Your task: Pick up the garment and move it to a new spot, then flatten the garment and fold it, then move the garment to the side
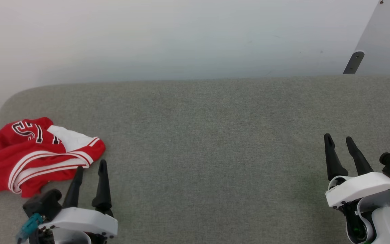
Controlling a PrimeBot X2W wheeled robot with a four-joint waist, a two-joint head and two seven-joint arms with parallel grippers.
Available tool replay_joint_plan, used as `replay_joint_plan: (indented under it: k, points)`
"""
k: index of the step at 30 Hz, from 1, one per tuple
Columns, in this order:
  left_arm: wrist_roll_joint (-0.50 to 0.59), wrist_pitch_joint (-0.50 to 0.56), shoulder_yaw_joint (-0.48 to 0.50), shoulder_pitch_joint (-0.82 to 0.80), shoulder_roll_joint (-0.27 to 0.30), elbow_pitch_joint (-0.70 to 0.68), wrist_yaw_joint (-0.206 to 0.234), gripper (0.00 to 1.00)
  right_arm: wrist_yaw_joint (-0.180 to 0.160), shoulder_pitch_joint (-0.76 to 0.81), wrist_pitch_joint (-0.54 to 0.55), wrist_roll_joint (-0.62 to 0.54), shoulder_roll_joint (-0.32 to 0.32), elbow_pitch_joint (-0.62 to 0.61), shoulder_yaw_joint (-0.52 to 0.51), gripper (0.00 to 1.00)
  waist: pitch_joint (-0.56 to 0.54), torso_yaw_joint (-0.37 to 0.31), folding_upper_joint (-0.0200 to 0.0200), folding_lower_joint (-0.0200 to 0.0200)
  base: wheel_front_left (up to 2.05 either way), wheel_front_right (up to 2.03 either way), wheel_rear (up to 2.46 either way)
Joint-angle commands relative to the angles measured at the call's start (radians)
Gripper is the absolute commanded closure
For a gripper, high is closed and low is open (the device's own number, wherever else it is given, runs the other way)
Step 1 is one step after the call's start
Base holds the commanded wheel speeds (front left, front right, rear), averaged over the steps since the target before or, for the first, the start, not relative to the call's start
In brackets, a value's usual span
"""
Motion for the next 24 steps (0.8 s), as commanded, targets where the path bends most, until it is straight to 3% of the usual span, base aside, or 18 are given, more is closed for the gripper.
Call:
replay_joint_plan:
  k: [1, 24]
  points:
    - [0.033, -0.01, 0.006, -0.01, 0.008, 0.0, -0.004, 0.0, 0.001, -0.023, -0.01, -0.038, -0.004, 0.004, -0.003, 0.0, 0.0, -0.001, -0.0001, 0.0, 0.0, 0.0, 0.0]
    - [0.205, -0.059, 0.021, -0.014, 0.007, 0.06, -0.024, 0.0, 0.001, -0.051, -0.059, -0.201, -0.007, 0.063, 0.01, 0.0, -0.003, -0.005, -0.0001, 0.0, 0.0, 0.0, 0.0]
